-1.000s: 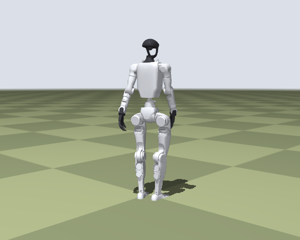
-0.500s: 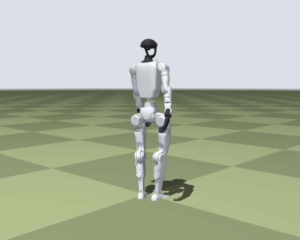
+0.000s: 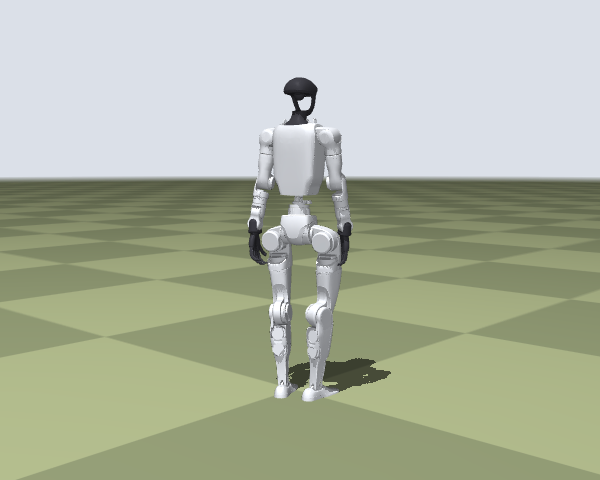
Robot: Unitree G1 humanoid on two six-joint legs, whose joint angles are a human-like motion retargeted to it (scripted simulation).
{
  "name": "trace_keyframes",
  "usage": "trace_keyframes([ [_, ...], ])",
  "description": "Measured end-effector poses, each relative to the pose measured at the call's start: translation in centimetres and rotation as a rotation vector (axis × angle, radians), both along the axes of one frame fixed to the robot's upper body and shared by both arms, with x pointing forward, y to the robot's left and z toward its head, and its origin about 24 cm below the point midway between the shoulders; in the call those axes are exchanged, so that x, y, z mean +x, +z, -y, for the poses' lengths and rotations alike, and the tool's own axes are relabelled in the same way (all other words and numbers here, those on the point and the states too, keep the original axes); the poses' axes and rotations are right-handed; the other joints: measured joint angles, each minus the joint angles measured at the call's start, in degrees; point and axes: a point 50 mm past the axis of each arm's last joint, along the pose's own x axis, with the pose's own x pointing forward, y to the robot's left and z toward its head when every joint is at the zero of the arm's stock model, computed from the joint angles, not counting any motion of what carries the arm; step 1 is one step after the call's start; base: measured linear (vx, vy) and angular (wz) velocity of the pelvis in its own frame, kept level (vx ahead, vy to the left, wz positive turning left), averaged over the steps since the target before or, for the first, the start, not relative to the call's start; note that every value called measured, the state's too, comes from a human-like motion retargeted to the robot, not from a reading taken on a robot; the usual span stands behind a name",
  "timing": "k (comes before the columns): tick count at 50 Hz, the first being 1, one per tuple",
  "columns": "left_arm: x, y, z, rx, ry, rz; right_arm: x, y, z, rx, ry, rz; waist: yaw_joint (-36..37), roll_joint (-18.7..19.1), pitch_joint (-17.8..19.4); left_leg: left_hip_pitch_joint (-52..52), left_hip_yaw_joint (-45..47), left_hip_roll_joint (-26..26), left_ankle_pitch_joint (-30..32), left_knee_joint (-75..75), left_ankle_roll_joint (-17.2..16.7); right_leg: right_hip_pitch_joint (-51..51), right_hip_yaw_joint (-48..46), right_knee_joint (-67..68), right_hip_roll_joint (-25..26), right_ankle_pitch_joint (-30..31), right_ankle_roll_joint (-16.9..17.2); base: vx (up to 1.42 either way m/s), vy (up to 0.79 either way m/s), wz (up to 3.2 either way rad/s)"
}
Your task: In place motions
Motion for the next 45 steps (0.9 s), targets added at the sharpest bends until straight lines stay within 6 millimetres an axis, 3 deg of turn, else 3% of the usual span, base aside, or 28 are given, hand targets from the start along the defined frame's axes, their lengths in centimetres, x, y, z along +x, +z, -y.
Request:
trace_keyframes([
  [3, -3.7, 0.7, 0.0, -0.011, 0.014, -0.092, 2.6, 0.6, -1.7, 0.080, 0.030, 0.080, -0.16, 0.08, 0.01, -0.07, -0.26, -0.08, -0.01, 0.00, 0.02, -0.16, 0.18, 0.13, -0.04, -0.01, 0.02, 0.00, 0.00, 0.00],
  [7, -6.9, 1.6, 0.2, -0.022, 0.060, -0.168, 4.3, 1.3, -3.2, 0.182, 0.022, 0.128, -0.38, 0.08, 0.04, -0.32, -0.57, -0.16, -0.06, 0.08, 0.02, -0.42, 0.38, 0.24, -0.12, -0.02, 0.09, 0.00, 0.00, 0.00],
  [10, -7.9, 1.9, 0.5, -0.025, 0.105, -0.194, 4.3, 1.4, -3.4, 0.212, -0.003, 0.128, -0.45, 0.01, 0.10, -0.42, -0.58, -0.19, -0.09, 0.13, 0.02, -0.50, 0.34, 0.24, -0.17, 0.00, 0.11, 0.00, 0.00, 0.00],
  [14, -7.3, 1.7, 0.7, -0.019, 0.135, -0.187, 2.5, 0.8, -2.6, 0.185, -0.035, 0.074, -0.62, -0.14, 0.16, -0.35, -0.48, -0.18, -0.13, 0.08, 0.04, -0.52, 0.34, 0.29, -0.20, 0.02, 0.15, 0.00, 0.00, 0.00],
  [18, -4.5, 0.9, 0.6, -0.007, 0.114, -0.127, -1.1, -0.1, -0.6, 0.102, -0.068, -0.033, -0.89, -0.23, 0.04, -0.31, -0.31, -0.13, -0.18, -0.03, 0.08, -0.58, 0.17, 0.31, -0.24, 0.04, 0.24, 0.00, 0.00, 0.00],
  [23, 1.8, -0.2, 0.3, 0.012, 0.023, 0.022, -7.5, -0.6, 2.7, -0.044, -0.163, -0.207, -0.67, -0.54, 0.07, -0.14, -0.08, -0.19, -0.23, -0.18, 0.14, -0.40, -0.30, 0.19, -0.36, 0.07, 0.24, 0.00, 0.00, -0.18],
  [26, 6.4, -0.5, -0.1, 0.021, -0.035, 0.144, -11.4, -0.1, 4.7, -0.137, -0.230, -0.319, 10.04, -0.34, -0.47, 0.85, 10.59, 2.54, -1.60, -0.48, -0.78, -0.08, 10.32, 0.96, 0.59, -1.26, 2.10, -0.02, -0.01, -2.54],
  [27, 8.0, -0.5, -0.2, 0.022, -0.063, 0.185, -12.7, 0.1, 5.2, -0.164, -0.265, -0.356, 9.73, -0.22, -0.40, 0.87, 10.00, 2.66, -1.55, -0.38, -0.79, -0.44, 9.71, 1.39, 0.17, -1.21, 2.49, 0.02, -0.01, 1.69],
  [28, 9.6, -0.4, 0.0, 0.016, -0.106, 0.226, -14.1, 0.4, 5.6, -0.187, -0.321, -0.394, 2.04, -0.61, 0.18, 0.14, 1.61, 0.39, -0.54, -0.07, 0.01, -0.33, 1.21, 0.55, -0.35, -0.21, 0.69, 0.02, -0.01, 2.68],
  [31, 13.6, 0.1, 0.0, 0.021, -0.161, 0.346, -17.2, 1.3, 6.6, -0.243, -0.397, -0.488, 6.36, -0.89, -0.19, 0.57, 6.01, 1.14, -1.14, -0.31, -0.27, 0.13, 5.60, 0.57, 0.18, -0.79, 0.98, 0.01, -0.01, -0.31],
  [33, 16.0, 0.5, 0.4, 0.018, -0.204, 0.421, -18.8, 1.7, 6.9, -0.265, -0.458, -0.530, 0.31, -0.91, 0.11, -0.01, -0.40, -0.16, -0.37, 0.05, 0.18, -0.07, -0.90, 0.29, -0.39, -0.16, 0.09, 0.03, -0.02, 2.09],
  [36, 18.4, 1.1, 0.6, 0.025, -0.228, 0.513, -19.8, 2.1, 7.3, -0.292, -0.486, -0.550, -0.23, -0.92, -0.08, -0.06, -0.58, -0.16, -0.35, 0.03, 0.18, 0.09, -1.20, 0.33, -0.58, -0.36, 0.29, 0.01, -0.01, 0.41],
  [39, 19.5, 1.4, 0.7, 0.031, -0.251, 0.565, -19.8, 2.1, 7.4, -0.299, -0.489, -0.540, -0.42, -0.89, -0.14, -0.02, -0.69, -0.14, -0.35, 0.05, 0.17, 0.17, -1.53, 0.24, -0.48, -0.35, 0.15, 0.00, 0.00, 0.00],
  [42, 19.1, 1.3, 0.5, 0.032, -0.267, 0.556, -18.8, 1.8, 7.1, -0.286, -0.476, -0.510, -0.22, -0.81, -0.32, -0.06, -0.71, -0.10, -0.33, 0.07, 0.13, 0.20, -1.60, 0.20, -0.46, -0.39, 0.15, 0.00, 0.00, 0.00],
  [45, 17.3, 0.8, 0.2, 0.025, -0.265, 0.493, -17.0, 1.1, 6.5, -0.255, -0.453, -0.455, 0.12, -0.75, -0.41, -0.12, -0.92, -0.14, -0.25, 0.06, 0.10, 0.24, -1.76, 0.13, -0.47, -0.43, 0.11, 0.00, 0.00, 0.00],
])
